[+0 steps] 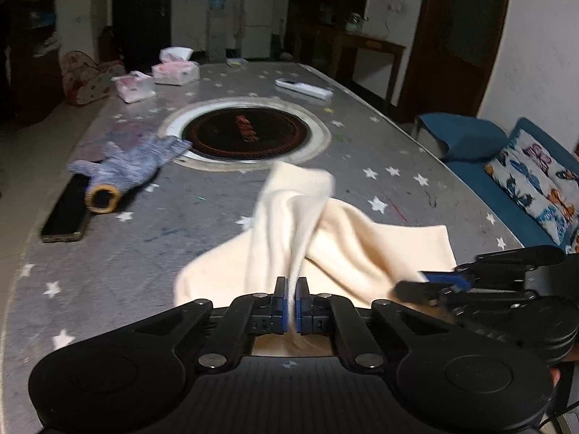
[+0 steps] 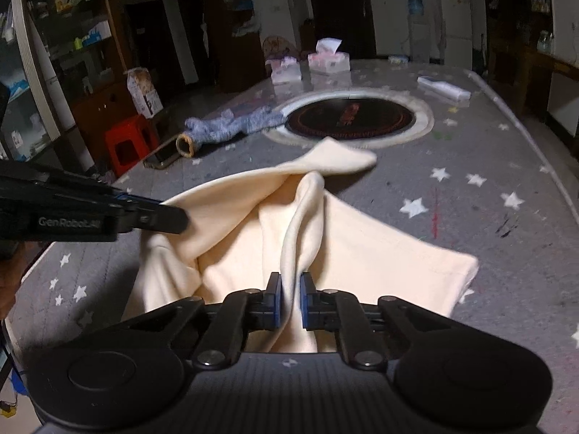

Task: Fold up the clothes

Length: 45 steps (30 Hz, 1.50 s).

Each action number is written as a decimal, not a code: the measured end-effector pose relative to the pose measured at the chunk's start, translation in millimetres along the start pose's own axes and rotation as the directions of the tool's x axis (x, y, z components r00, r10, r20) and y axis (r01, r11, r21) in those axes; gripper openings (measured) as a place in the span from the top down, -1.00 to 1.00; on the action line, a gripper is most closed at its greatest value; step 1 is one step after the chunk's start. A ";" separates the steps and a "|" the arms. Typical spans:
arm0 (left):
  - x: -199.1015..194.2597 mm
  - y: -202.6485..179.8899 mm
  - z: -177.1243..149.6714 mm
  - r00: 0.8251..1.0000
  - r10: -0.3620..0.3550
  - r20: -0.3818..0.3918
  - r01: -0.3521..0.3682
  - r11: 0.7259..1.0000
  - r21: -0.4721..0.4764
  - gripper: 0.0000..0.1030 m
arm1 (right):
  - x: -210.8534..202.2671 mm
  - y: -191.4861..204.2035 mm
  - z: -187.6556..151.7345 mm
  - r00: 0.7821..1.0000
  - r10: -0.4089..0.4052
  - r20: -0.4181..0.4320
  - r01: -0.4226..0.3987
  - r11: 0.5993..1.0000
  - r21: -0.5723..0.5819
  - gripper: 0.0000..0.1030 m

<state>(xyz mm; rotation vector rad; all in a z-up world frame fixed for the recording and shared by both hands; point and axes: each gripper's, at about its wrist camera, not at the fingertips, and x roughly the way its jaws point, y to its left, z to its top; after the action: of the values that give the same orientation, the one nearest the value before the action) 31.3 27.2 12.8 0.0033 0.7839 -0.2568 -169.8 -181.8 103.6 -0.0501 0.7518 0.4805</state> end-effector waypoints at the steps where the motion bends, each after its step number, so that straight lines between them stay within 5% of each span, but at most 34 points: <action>1: -5.7 3.5 -0.9 1.000 0.007 0.009 -0.007 1.000 -0.008 0.92 | -4.8 -0.1 0.1 1.000 -0.004 0.012 0.004 1.000 -0.002 0.83; 16: -88.4 43.8 -40.6 0.990 0.113 0.088 -0.104 0.989 -0.105 0.92 | -87.2 -18.8 -9.8 0.983 -0.102 0.156 0.102 0.995 0.003 0.84; 24: -121.3 51.9 -81.1 0.991 0.122 0.060 -0.112 0.982 -0.150 0.92 | -145.4 -36.4 -28.3 0.961 -0.168 0.220 0.164 0.986 0.039 0.84; 29: -124.0 50.8 -109.2 0.995 0.100 0.003 -0.098 0.981 -0.167 0.92 | -163.0 -50.1 -50.2 0.961 -0.212 0.177 0.205 0.977 0.057 0.84; 33: -115.9 55.5 -125.3 0.996 0.076 -0.055 -0.085 0.977 -0.195 0.90 | -151.6 -71.3 -73.3 0.974 -0.220 0.050 0.214 0.971 0.103 0.81; 42: -127.9 52.5 -121.4 0.992 0.120 -0.045 -0.124 0.987 -0.098 0.15 | -162.8 -83.7 -73.9 0.965 -0.261 0.017 0.259 0.963 0.074 0.43; 45: -129.6 45.2 -111.2 0.993 0.115 -0.018 -0.115 0.992 -0.057 0.10 | -162.9 -84.4 -62.5 0.967 -0.250 0.043 0.247 0.967 0.059 0.33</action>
<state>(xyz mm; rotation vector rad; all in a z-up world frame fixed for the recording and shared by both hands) -123.8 111.3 20.2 -0.0044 0.8028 -0.1248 -275.5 -335.7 155.8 -0.0816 0.6974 0.2218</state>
